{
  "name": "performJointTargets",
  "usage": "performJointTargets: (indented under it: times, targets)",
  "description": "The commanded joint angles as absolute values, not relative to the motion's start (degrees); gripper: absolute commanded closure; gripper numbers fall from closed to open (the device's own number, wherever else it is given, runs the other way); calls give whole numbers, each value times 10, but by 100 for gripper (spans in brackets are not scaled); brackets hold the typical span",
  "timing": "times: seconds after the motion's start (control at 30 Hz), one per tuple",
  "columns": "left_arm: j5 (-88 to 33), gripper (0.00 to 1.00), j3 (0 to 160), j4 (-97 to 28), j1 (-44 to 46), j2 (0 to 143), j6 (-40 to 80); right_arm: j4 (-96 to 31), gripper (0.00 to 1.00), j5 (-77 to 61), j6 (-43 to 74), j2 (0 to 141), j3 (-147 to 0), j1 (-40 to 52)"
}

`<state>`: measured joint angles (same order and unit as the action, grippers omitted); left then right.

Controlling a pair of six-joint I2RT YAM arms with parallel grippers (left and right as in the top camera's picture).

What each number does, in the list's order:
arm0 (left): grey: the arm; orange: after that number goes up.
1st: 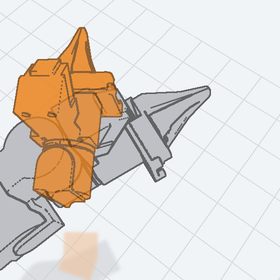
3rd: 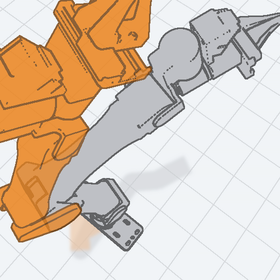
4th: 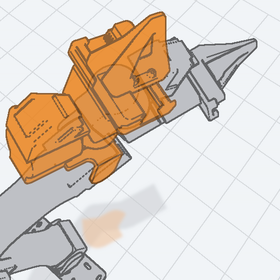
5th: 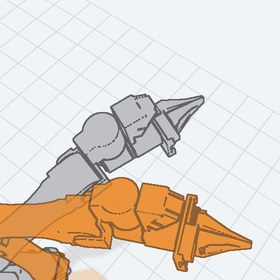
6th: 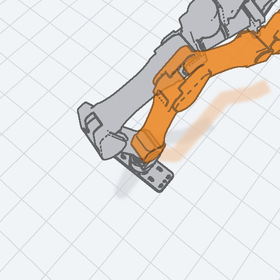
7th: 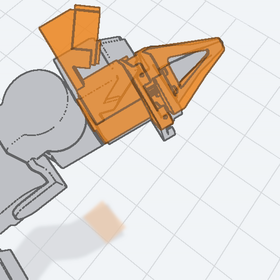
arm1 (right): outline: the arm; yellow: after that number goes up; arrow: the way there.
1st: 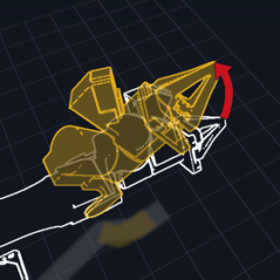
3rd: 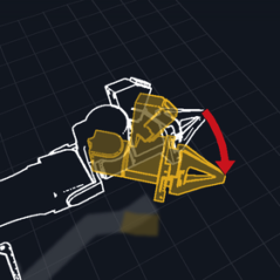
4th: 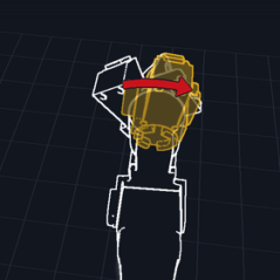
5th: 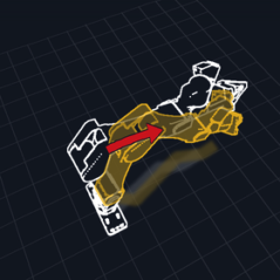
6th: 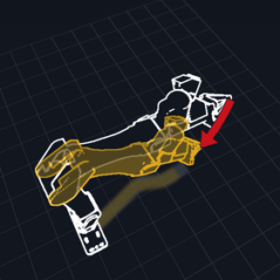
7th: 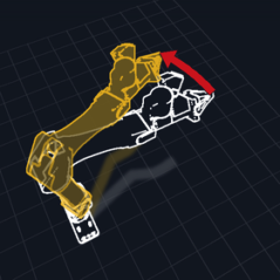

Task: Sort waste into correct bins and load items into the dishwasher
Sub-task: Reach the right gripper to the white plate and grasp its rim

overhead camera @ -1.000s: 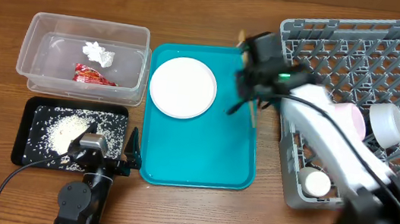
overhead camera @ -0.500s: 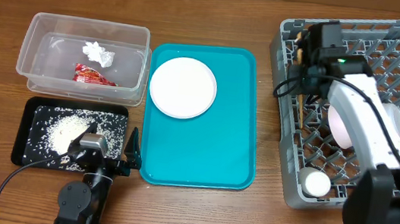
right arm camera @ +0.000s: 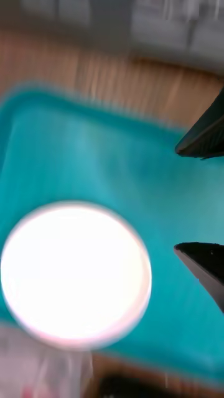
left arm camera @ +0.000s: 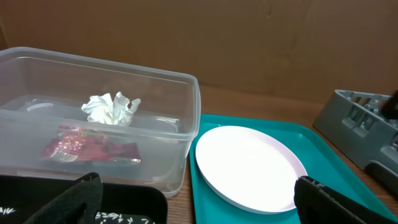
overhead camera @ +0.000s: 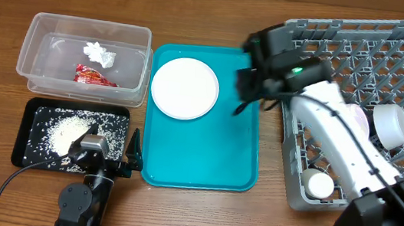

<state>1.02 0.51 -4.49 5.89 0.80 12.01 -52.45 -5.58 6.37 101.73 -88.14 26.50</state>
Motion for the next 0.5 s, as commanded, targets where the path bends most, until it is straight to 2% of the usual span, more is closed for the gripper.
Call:
performJointTargets:
  times: [0.0, 0.2, 0.3, 0.33, 0.47]
  targets:
    - [4, 0, 3, -44, 56, 4, 124, -485, 47, -73, 200, 1048, -878, 300]
    - [4, 0, 3, -44, 56, 4, 124, -442, 47, -21, 332, 1123, -868, 315]
    - [4, 0, 3, -44, 56, 4, 124, -421, 48, -23, 337, 1161, -868, 314]
    - [4, 0, 3, -44, 56, 4, 124, -416, 49, -23, 337, 1172, -868, 314]
    - [4, 0, 3, -44, 56, 4, 124, -407, 65, -31, 349, 1207, -867, 318]
